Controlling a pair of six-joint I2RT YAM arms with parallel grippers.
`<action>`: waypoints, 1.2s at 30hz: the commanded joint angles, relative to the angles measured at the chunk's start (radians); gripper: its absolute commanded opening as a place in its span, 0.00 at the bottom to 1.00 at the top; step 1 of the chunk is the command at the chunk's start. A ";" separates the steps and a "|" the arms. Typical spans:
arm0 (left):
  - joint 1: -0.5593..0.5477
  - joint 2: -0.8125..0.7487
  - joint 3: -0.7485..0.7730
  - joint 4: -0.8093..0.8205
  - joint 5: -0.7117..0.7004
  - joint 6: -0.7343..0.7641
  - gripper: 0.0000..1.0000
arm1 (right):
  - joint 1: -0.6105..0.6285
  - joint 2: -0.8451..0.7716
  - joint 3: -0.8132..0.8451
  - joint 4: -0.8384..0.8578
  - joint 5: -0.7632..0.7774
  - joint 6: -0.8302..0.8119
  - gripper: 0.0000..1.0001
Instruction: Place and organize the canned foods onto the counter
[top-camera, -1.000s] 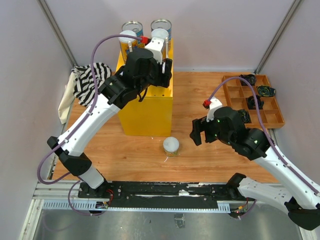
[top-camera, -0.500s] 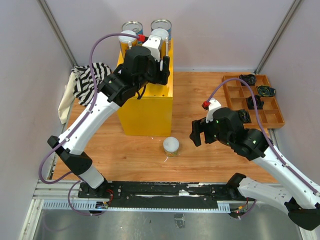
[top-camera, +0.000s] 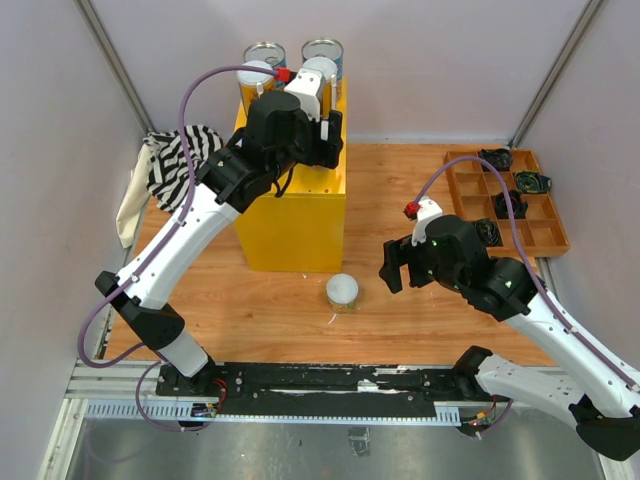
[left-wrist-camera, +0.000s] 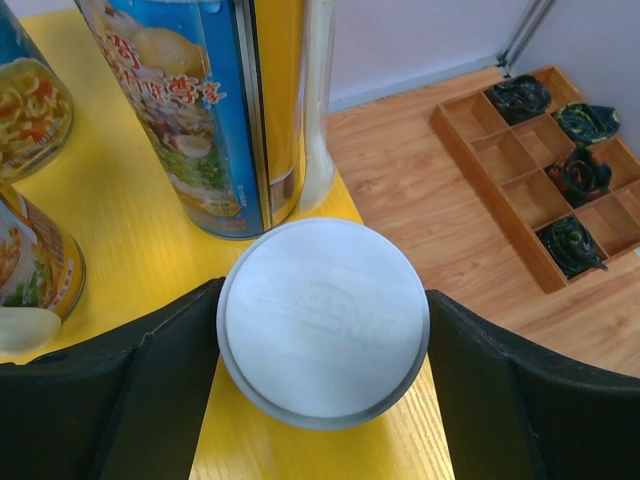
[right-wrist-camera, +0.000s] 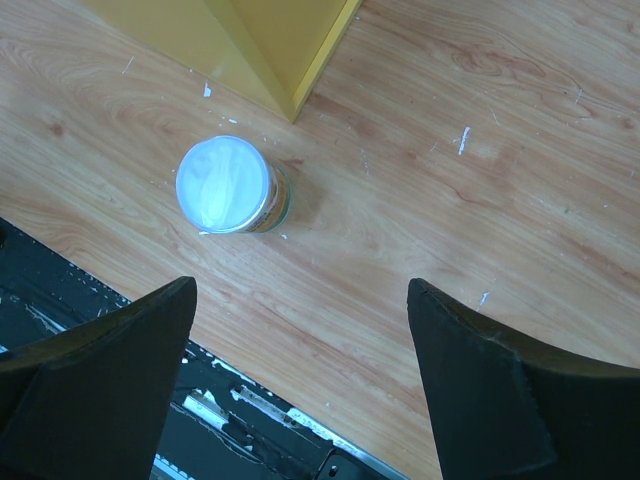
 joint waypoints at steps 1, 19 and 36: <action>0.006 -0.038 -0.007 0.078 0.005 0.003 0.83 | -0.012 -0.005 -0.007 0.010 -0.011 0.001 0.87; 0.006 -0.230 -0.067 0.130 -0.175 -0.002 0.83 | -0.013 0.006 -0.002 0.015 -0.014 0.003 0.87; 0.006 -0.475 -0.434 0.132 -0.392 -0.188 0.61 | -0.012 0.025 0.007 0.034 -0.035 0.012 0.87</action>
